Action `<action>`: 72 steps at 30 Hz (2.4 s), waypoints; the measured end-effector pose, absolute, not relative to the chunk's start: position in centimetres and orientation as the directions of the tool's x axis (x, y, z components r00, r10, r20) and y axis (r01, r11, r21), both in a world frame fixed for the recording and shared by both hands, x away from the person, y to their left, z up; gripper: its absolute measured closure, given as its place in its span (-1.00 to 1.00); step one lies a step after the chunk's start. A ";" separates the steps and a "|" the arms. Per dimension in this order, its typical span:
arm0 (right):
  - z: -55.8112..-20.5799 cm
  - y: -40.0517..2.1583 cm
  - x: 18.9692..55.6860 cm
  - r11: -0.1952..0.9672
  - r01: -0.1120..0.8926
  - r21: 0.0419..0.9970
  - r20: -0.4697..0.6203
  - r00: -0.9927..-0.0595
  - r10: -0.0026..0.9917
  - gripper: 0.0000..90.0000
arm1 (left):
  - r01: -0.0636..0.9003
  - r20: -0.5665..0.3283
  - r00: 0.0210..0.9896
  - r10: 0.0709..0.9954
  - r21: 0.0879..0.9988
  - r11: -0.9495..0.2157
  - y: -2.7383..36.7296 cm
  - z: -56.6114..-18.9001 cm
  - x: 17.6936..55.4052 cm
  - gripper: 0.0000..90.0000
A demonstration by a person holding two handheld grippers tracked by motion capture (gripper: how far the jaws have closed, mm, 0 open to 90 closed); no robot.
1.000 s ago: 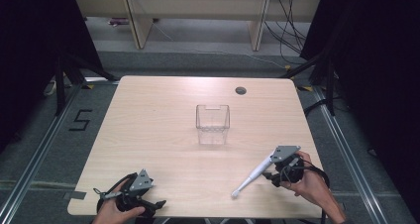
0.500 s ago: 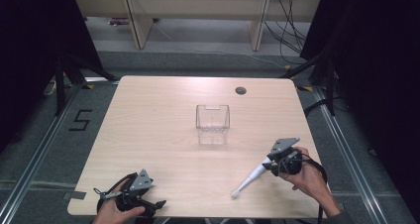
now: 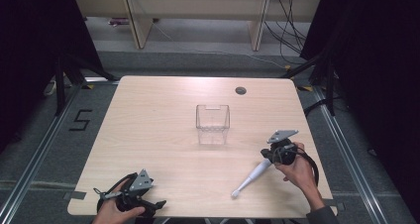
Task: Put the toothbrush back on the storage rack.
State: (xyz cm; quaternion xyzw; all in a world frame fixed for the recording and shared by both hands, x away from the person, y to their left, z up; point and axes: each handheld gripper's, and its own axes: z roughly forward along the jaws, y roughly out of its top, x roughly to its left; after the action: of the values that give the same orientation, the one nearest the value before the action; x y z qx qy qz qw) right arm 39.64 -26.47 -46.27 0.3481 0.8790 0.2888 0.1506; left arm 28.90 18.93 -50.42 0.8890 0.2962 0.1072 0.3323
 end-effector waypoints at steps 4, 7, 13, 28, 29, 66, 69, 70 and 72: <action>-46.7 -26.9 40.0 0.592 0.557 0.583 -0.069 -0.692 0.719 0.97 | 0.468 -0.015 0.794 0.607 0.653 -0.596 18.9 -50.5 28.8 -0.67; -47.0 -27.1 40.1 0.573 0.583 0.576 -0.061 -0.668 0.741 0.98 | 0.457 -0.008 0.800 0.599 0.656 -0.601 18.9 -50.4 28.9 -0.67; -47.2 -27.7 40.8 0.553 0.599 0.579 -0.067 -0.641 0.764 0.98 | 0.456 -0.008 0.803 0.596 0.653 -0.605 18.8 -50.4 28.8 -0.67; -48.0 -29.1 41.6 0.506 0.632 0.587 -0.065 -0.586 0.808 0.97 | 0.460 -0.016 0.797 0.603 0.663 -0.591 18.8 -50.4 28.8 -0.67; -47.9 -29.3 41.6 0.517 0.635 0.574 -0.069 -0.592 0.803 0.97 | 0.463 -0.019 0.796 0.606 0.663 -0.588 18.8 -50.5 28.8 -0.67; -47.8 -30.4 36.7 0.537 0.655 0.532 -0.088 -0.589 0.804 0.89 | 0.464 -0.018 0.798 0.603 0.657 -0.594 18.8 -50.5 28.7 -0.67; -47.8 -30.5 36.5 0.544 0.652 0.528 -0.091 -0.594 0.800 0.88 | 0.463 -0.017 0.798 0.603 0.657 -0.595 18.8 -50.5 28.7 -0.67; -47.8 -30.5 36.5 0.544 0.652 0.528 -0.091 -0.594 0.800 0.88 | 0.463 -0.017 0.798 0.603 0.657 -0.595 18.8 -50.5 28.7 -0.67; -47.7 -30.5 36.2 0.553 0.645 0.527 -0.105 -0.597 0.795 0.88 | 0.463 -0.017 0.798 0.603 0.658 -0.594 18.8 -50.5 28.8 -0.67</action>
State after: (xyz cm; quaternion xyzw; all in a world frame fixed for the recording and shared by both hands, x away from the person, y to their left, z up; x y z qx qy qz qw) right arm 36.23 -30.48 -47.68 0.4163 0.8651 0.2237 0.1681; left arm 28.76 18.82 -50.47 0.8866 0.3005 0.1043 0.3359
